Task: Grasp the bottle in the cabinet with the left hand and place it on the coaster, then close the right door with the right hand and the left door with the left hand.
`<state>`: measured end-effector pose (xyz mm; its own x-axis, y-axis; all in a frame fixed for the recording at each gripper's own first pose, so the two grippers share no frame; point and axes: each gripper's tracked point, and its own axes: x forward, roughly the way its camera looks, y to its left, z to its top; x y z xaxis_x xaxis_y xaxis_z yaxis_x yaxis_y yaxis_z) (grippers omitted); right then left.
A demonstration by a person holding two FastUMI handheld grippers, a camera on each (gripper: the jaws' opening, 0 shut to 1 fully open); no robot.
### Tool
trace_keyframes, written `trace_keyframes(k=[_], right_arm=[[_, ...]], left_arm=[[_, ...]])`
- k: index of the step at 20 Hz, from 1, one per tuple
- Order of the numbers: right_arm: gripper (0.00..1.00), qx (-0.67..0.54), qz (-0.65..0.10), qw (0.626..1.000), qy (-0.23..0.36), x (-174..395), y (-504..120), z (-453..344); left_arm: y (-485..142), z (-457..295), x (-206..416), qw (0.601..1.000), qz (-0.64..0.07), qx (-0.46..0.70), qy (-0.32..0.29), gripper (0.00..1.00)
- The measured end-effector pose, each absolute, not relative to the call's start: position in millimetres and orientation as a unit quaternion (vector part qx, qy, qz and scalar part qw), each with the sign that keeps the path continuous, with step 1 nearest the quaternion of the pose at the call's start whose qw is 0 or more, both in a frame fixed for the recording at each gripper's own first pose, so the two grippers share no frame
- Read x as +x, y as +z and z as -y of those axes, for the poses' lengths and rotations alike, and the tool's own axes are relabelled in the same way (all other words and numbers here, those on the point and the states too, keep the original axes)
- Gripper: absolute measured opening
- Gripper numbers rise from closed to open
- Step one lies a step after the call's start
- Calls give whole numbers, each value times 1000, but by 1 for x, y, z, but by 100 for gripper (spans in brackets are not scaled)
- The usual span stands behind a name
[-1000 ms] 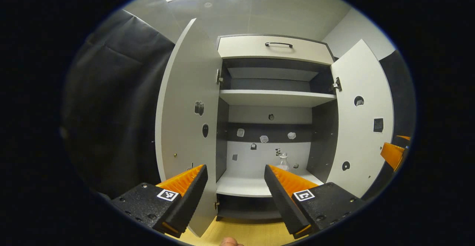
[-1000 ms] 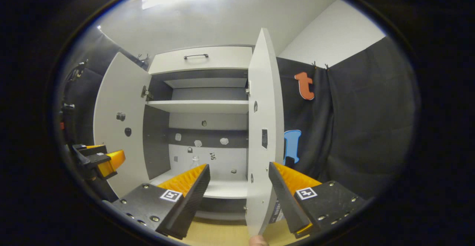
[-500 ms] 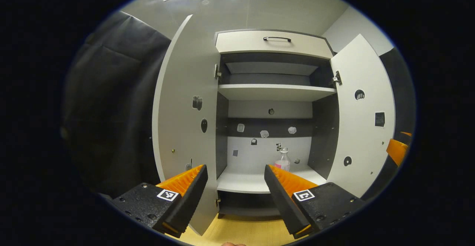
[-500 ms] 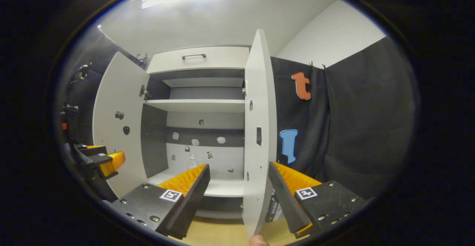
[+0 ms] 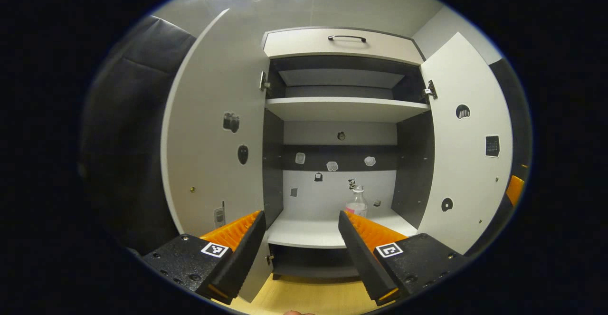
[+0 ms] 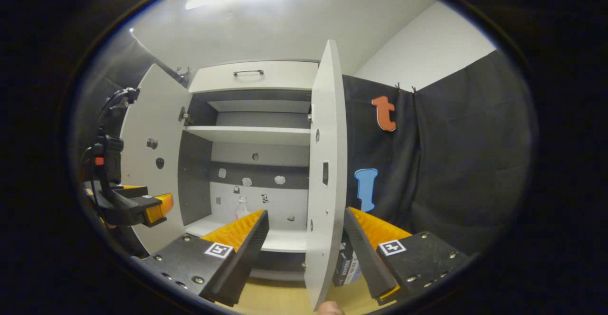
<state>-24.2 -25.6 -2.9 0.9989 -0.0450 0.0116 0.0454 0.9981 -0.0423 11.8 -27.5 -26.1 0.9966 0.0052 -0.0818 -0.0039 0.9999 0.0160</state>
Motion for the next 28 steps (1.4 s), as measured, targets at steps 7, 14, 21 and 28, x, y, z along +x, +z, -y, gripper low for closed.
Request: trace_keyframes(k=[7, 14, 21, 28], right_arm=[[95, -26, 11, 997, -68, -15, 5, 55], [96, -36, 14, 988, -149, -27, 10, 115], [93, -51, -5, 973, -227, -37, 4, 165], [94, -51, -29, 966, -250, -37, -11, 173]], left_arm=[[-52, 75, 70, 996, -67, -3, -61, 96], [-92, 116, 130, 990, -98, 10, -102, 94], [-129, 135, 188, 987, -126, 28, -101, 97], [-153, 149, 234, 983, -153, 9, -105, 97]])
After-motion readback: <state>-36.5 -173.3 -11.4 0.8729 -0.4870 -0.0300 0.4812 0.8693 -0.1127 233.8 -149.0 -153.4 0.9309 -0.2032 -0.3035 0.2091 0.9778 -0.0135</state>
